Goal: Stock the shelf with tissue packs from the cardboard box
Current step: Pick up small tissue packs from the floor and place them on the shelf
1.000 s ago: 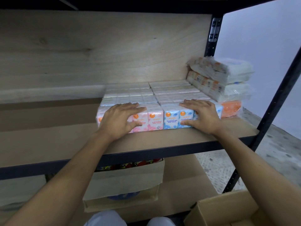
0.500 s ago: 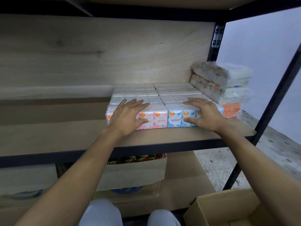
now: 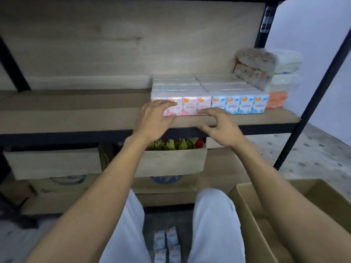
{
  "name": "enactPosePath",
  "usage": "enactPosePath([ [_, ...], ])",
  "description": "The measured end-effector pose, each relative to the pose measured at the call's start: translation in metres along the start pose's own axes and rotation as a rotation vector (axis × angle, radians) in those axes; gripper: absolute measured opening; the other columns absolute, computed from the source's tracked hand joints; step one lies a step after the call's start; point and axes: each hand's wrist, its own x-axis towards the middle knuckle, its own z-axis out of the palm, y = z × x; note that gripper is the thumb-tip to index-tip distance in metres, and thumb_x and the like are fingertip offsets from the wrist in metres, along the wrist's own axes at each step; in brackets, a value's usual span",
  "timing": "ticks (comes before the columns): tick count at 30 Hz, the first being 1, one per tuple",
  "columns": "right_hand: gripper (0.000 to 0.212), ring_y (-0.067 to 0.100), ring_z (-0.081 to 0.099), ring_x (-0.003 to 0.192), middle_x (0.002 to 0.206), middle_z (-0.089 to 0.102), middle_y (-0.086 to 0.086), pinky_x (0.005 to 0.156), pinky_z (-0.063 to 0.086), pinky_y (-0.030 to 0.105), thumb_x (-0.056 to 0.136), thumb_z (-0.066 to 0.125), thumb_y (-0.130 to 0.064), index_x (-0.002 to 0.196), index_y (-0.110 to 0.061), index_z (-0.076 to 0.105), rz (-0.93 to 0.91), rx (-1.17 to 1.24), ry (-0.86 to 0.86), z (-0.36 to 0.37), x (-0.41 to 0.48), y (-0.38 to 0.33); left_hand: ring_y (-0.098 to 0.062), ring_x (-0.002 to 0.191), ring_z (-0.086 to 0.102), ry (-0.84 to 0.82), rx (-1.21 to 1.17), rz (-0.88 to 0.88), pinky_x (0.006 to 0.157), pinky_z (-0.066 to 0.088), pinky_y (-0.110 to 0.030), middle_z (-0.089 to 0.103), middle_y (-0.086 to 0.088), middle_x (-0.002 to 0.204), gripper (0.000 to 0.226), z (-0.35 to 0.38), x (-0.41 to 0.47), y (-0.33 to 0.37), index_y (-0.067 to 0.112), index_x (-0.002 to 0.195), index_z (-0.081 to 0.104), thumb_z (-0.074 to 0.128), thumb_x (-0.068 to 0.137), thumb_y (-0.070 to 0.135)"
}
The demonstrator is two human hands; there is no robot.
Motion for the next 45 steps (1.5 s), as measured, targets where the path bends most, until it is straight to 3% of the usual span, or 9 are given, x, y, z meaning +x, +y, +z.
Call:
enactPosePath([
  [11,0.036,0.014,0.056,0.109,0.117,0.065,0.002,0.097,0.041,0.028,0.082,0.068,-0.022,0.117,-0.017,0.064,0.019,0.16,-0.062,0.097,-0.077,-0.051,-0.019,0.119,0.053,-0.048,-0.083,-0.154,0.101,0.042,-0.036,0.061,0.001,0.129,0.038,0.03,-0.12,-0.024,0.026,0.127,0.06,0.059,0.09,0.03],
  [14,0.036,0.012,0.055,0.109,0.119,0.064,0.003,0.093,0.036,0.019,0.082,0.067,-0.017,0.117,-0.016,0.064,0.108,0.186,-0.128,0.126,-0.095,-0.043,-0.02,0.117,0.055,-0.11,-0.077,-0.224,0.098,0.044,-0.034,0.061,-0.001,0.128,0.038,0.054,-0.147,-0.036,0.026,0.126,0.06,0.06,0.089,0.027],
  [17,0.036,0.018,0.059,0.109,0.118,0.065,0.004,0.091,0.039,0.021,0.08,0.068,-0.016,0.116,-0.017,0.065,0.244,0.202,-0.193,0.157,-0.111,-0.03,-0.02,0.118,0.055,-0.191,-0.111,-0.341,0.095,0.042,-0.029,0.062,0.0,0.128,0.037,0.081,-0.172,-0.05,0.026,0.125,0.061,0.062,0.089,0.027],
  [22,0.039,0.017,0.058,0.115,0.122,0.065,0.0,0.094,0.031,0.011,0.08,0.066,-0.015,0.119,-0.021,0.062,0.439,0.204,-0.405,0.214,-0.145,0.002,-0.027,0.121,0.054,-0.408,-0.151,-0.607,0.1,0.044,-0.038,0.059,-0.002,0.132,0.039,0.133,-0.227,-0.086,0.036,0.129,0.054,0.057,0.091,0.033],
  [28,0.039,0.025,0.055,0.115,0.123,0.061,0.008,0.099,0.04,0.029,0.084,0.064,-0.014,0.123,-0.016,0.06,0.677,0.249,-0.608,0.277,-0.193,0.04,-0.029,0.116,0.057,-0.595,-0.168,-0.752,0.095,0.048,-0.043,0.061,-0.006,0.129,0.046,0.183,-0.278,-0.117,0.023,0.13,0.056,0.053,0.09,0.044],
  [32,0.032,0.032,0.06,0.109,0.119,0.064,0.015,0.097,0.046,0.043,0.084,0.067,-0.011,0.115,-0.008,0.065,0.755,0.314,-0.664,0.315,-0.229,0.056,-0.029,0.118,0.055,-0.679,-0.226,-0.884,0.095,0.046,-0.039,0.057,-0.005,0.133,0.041,0.207,-0.304,-0.126,0.019,0.136,0.051,0.053,0.097,0.031],
  [37,0.033,0.027,0.06,0.109,0.121,0.062,0.011,0.089,0.042,0.019,0.082,0.067,-0.009,0.115,-0.008,0.065,0.871,0.305,-0.658,0.351,-0.258,0.061,-0.028,0.116,0.058,-0.673,-0.29,-0.97,0.098,0.047,-0.038,0.062,-0.01,0.129,0.037,0.234,-0.341,-0.137,0.016,0.126,0.06,0.065,0.089,0.021],
  [41,0.03,0.022,0.062,0.098,0.11,0.064,0.013,0.076,0.04,0.015,0.077,0.07,0.001,0.107,0.0,0.067,0.941,0.324,-0.577,0.366,-0.278,0.066,-0.026,0.11,0.06,-0.686,-0.346,-1.072,0.093,0.05,-0.039,0.062,-0.009,0.124,0.039,0.258,-0.365,-0.143,0.019,0.121,0.063,0.07,0.083,0.022],
  [45,0.032,0.023,0.063,0.104,0.115,0.066,0.008,0.081,0.042,0.018,0.08,0.068,-0.016,0.111,-0.014,0.068,0.968,0.264,-0.631,0.383,-0.296,0.073,-0.023,0.115,0.056,-0.707,-0.3,-1.087,0.091,0.041,-0.024,0.058,-0.008,0.128,0.043,0.276,-0.387,-0.147,0.018,0.125,0.061,0.072,0.083,0.019],
])
